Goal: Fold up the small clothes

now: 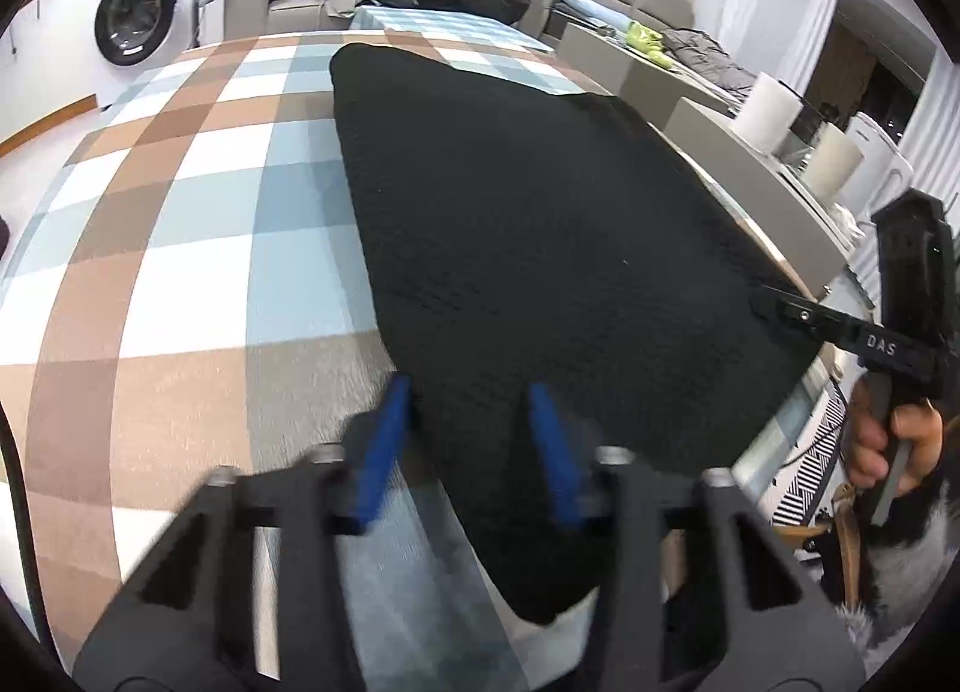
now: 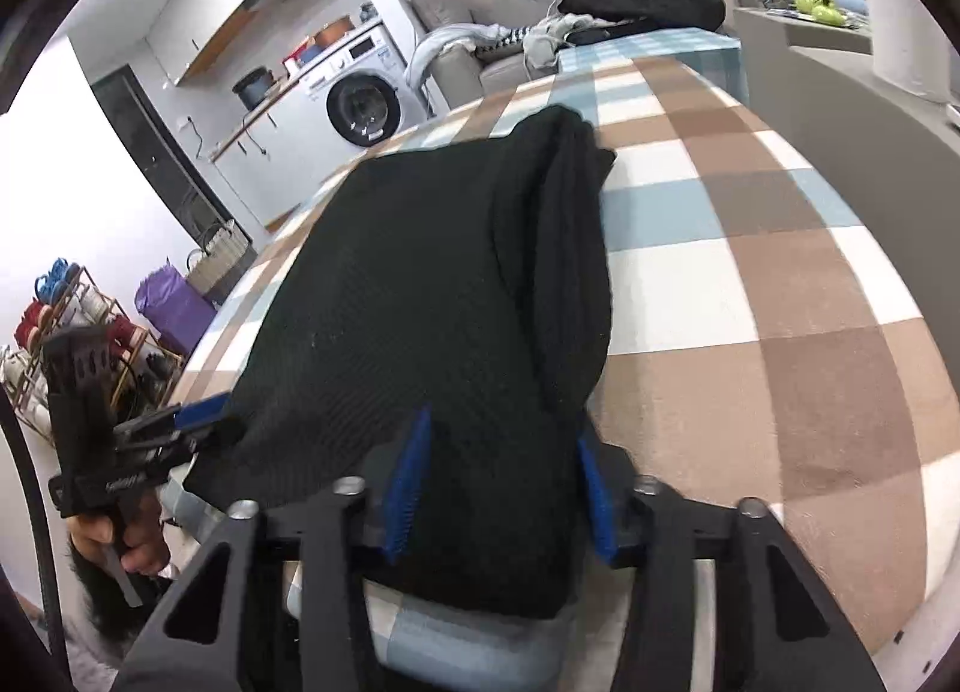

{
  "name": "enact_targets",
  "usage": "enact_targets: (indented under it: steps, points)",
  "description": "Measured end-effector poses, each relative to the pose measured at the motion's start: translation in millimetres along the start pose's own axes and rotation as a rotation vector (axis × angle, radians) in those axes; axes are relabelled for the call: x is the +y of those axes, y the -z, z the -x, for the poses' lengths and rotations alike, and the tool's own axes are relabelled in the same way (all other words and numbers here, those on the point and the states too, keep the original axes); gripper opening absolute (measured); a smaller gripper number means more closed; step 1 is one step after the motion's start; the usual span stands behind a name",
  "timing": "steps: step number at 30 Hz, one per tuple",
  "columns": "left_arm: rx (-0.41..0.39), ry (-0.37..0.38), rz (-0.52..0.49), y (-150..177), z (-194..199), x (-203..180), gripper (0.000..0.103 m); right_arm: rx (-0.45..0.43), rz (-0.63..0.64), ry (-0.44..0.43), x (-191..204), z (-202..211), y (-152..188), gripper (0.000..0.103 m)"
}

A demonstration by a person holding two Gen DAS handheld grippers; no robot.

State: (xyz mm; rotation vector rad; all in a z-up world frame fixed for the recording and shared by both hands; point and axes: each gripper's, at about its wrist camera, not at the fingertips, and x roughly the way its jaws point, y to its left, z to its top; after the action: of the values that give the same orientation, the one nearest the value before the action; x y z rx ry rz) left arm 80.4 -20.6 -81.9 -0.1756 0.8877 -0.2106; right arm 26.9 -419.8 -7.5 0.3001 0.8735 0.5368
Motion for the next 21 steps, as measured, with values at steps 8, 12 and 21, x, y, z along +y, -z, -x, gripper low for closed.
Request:
enact_targets:
  steps: [8, 12, 21]
  points:
    - [-0.013, -0.054, 0.007, -21.7, -6.9, 17.4, 0.019, 0.008, 0.065, 0.040, 26.4, -23.9, -16.4, 0.026]
    - [-0.034, -0.128, 0.001, -41.7, -13.0, 34.8, 0.019, 0.020, 0.096, 0.039, 43.0, -46.9, -30.8, 0.026]
    - [-0.056, -0.182, 0.018, -80.2, -32.4, 63.2, 0.019, 0.022, 0.104, 0.103, 61.0, -86.1, -67.2, 0.026]
